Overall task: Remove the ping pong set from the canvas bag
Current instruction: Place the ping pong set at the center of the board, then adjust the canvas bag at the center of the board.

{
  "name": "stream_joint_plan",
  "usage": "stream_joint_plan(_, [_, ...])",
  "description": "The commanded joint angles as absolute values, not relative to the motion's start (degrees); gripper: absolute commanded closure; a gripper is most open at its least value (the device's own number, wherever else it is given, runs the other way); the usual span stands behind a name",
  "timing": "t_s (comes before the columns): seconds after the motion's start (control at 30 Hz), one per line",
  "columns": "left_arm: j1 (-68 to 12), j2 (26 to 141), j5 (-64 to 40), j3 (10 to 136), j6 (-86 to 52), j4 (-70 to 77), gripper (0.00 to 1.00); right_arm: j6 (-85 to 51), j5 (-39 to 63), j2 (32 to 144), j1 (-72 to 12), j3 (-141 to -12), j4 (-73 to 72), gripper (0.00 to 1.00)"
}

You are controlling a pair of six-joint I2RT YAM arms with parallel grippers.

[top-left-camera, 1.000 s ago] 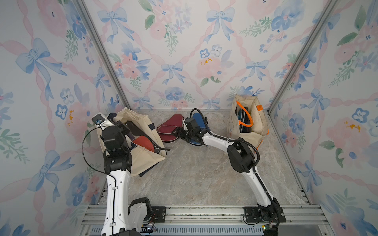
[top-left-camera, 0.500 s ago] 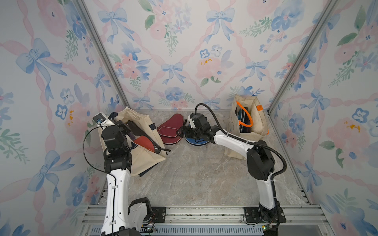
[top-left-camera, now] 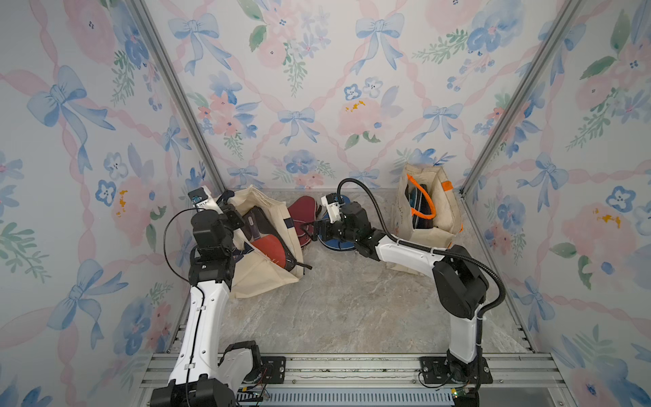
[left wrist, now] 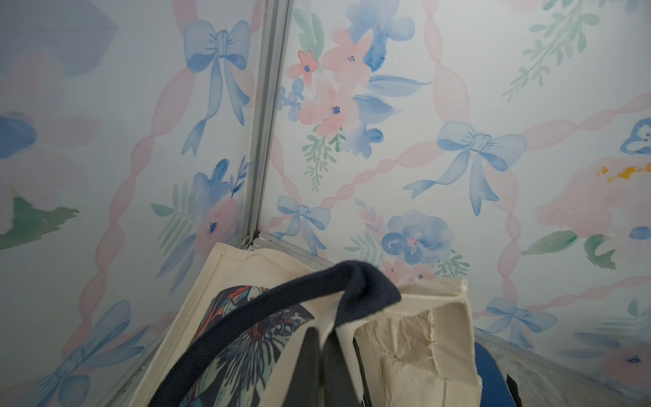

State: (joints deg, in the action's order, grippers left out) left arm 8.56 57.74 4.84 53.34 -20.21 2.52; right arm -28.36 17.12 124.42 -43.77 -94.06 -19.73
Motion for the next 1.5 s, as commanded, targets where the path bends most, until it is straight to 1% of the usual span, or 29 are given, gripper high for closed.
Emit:
stream_joint_plan(0.0, [7.89, 56.75, 2.03, 56.6, -21.18, 9.24, 1.0, -27.64, 18.97, 131.15, -45.11, -99.74, -24.38, 0.04])
stream_joint_plan(0.07, [7.5, 56.83, 1.51, 56.69, -21.35, 9.27, 1.0, -27.89, 18.91, 133.02, -45.54, -101.4, -24.51, 0.05])
stream_joint_plan(0.17, [7.02, 57.05, 1.07, 56.77, -21.53, 9.23, 1.0, -28.75, 19.15, 133.64, -46.22, -100.28, -26.57, 0.08])
stream_joint_plan(0.4, [6.7, 56.91, 1.23, 56.69, -21.88, 9.23, 1.0, -31.27, 18.54, 133.14, -47.64, -92.12, -32.31, 0.13])
stream_joint_plan(0.53, [6.2, 56.8, 1.48, 56.64, -21.88, 9.23, 1.0, -32.94, 18.94, 134.35, -48.54, -90.56, -35.02, 0.2])
stream_joint_plan(0.6, [5.91, 56.83, 1.45, 56.68, -21.88, 9.23, 1.0, -33.21, 19.02, 134.94, -48.92, -90.62, -35.95, 0.29])
stream_joint_plan(0.63, [5.74, 56.77, 1.49, 56.69, -21.81, 9.27, 1.0, -33.47, 19.28, 135.12, -49.04, -90.7, -36.65, 0.35])
stream_joint_plan(0.73, [5.21, 56.69, 1.52, 56.68, -21.54, 9.23, 1.0, -34.15, 19.69, 134.51, -48.81, -90.47, -37.78, 0.61])
stream_joint_plan(0.77, [5.1, 56.71, 1.49, 56.68, -21.44, 9.23, 1.0, -34.11, 19.37, 133.87, -48.79, -89.79, -38.11, 0.66])
stream_joint_plan(0.83, [4.84, 56.7, 1.24, 56.77, -21.36, 9.14, 1.0, -33.69, 18.69, 132.39, -48.81, -88.17, -38.5, 0.85])
stream_joint_plan(0.9, [4.58, 56.77, 0.63, 56.94, -21.44, 9.14, 1.0, -33.47, 18.2, 131.0, -48.8, -86.11, -39.04, 1.0])
stream_joint_plan(1.1, [1.98, 57.37, -2.09, 57.16, -19.82, 9.23, 1.0, -34.85, 14.73, 126.46, -49.16, -76.7, -42.47, 1.0])
stream_joint_plan(1.3, [-1.24, 59.1, -6.83, 57.46, -16.88, 9.24, 1.0, -34.64, 9.5, 121.97, -48.95, -69.4, -39.18, 1.0])
stream_joint_plan(1.43, [-2.83, 60.69, -10.67, 57.48, -15.47, 9.48, 1.0, -33.69, 7.41, 118.44, -48.37, -66.43, -35.41, 0.91])
stream_joint_plan(1.47, [-3.38, 61.11, -11.42, 57.41, -15.06, 9.49, 1.0, -33.41, 7.06, 117.7, -48.3, -65.87, -34.7, 0.9])
